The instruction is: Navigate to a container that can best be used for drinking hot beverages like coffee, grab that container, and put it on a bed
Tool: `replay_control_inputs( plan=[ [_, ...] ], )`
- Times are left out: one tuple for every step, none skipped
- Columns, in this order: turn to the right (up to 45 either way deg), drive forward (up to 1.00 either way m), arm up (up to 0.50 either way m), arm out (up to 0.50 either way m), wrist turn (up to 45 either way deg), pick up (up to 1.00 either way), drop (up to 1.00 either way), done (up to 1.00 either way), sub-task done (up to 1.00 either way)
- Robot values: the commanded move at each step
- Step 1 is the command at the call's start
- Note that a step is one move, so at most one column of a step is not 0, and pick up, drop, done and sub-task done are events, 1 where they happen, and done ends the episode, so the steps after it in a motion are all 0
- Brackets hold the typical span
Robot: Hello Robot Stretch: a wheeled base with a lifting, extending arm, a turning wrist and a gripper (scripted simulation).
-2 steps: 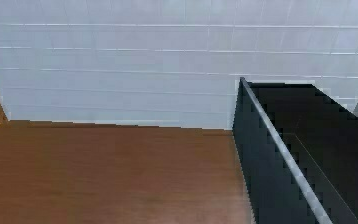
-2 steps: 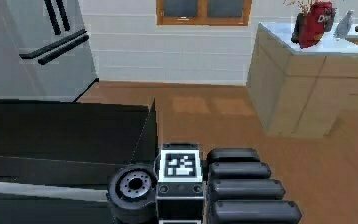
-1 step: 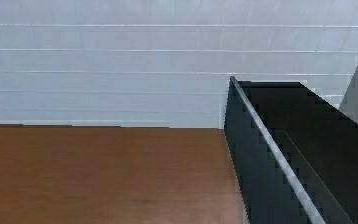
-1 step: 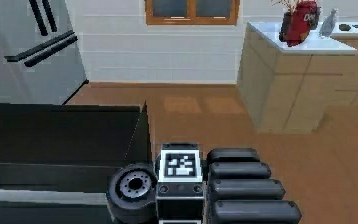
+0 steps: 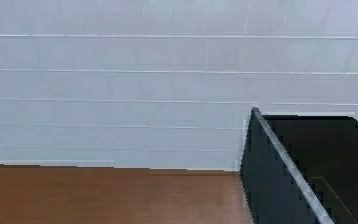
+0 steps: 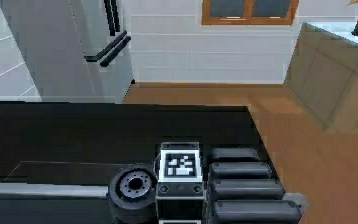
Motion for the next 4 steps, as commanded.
replay_control_inputs(
  plan=[
    [-45.0,0.00,0.00,0.00,0.0,0.00,0.00,0.00,0.00],
    [-21.0,0.00,0.00,0.00,0.0,0.00,0.00,0.00,0.00],
    [0.0,1.00,0.00,0.00,0.0,0.00,0.00,0.00,0.00],
    [-3.0,0.00,0.00,0.00,0.0,0.00,0.00,0.00,0.00]
  ],
)
